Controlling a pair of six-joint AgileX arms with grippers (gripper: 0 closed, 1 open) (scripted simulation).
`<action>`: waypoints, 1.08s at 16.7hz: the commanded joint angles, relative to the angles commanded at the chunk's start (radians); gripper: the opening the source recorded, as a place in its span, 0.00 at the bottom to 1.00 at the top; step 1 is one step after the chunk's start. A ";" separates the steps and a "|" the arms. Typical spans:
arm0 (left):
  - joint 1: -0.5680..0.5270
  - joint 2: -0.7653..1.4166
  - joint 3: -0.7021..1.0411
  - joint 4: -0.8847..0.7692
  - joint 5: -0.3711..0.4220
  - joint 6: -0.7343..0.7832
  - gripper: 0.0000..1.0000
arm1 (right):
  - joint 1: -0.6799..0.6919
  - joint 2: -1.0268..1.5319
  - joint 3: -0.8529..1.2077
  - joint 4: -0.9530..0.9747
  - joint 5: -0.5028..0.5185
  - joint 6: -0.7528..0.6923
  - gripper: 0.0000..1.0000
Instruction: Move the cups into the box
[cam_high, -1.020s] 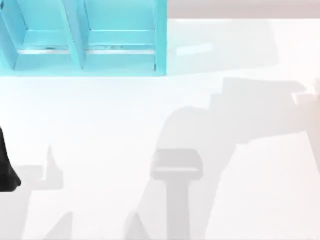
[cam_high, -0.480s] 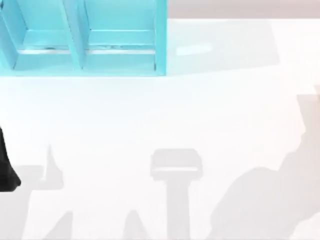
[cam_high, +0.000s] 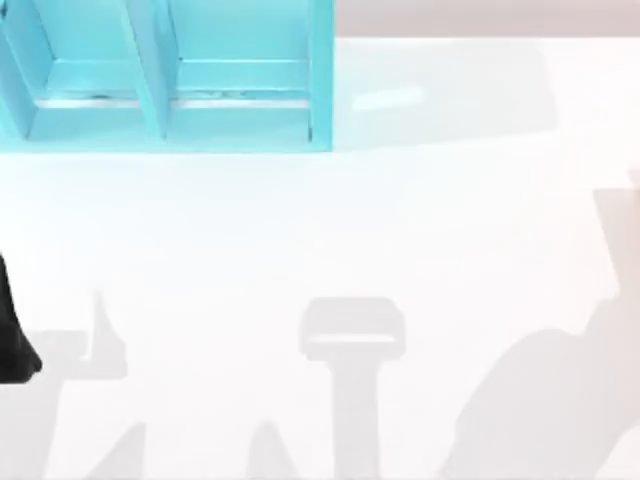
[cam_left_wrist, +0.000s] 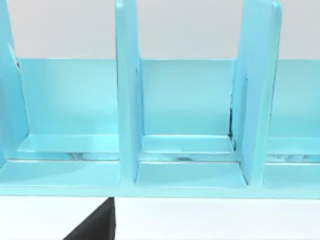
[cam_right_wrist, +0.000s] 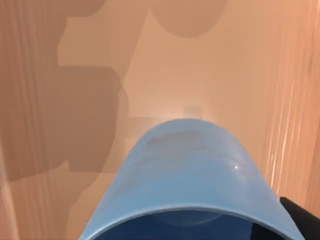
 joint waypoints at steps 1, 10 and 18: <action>0.000 0.000 0.000 0.000 0.000 0.000 1.00 | 0.003 -0.003 -0.035 0.032 0.000 0.004 0.00; 0.000 0.000 0.000 0.000 0.000 0.000 1.00 | 0.013 -0.012 -0.156 0.143 -0.004 0.018 0.00; 0.000 0.000 0.000 0.000 0.000 0.000 1.00 | 0.013 -0.012 -0.156 0.143 -0.004 0.018 0.60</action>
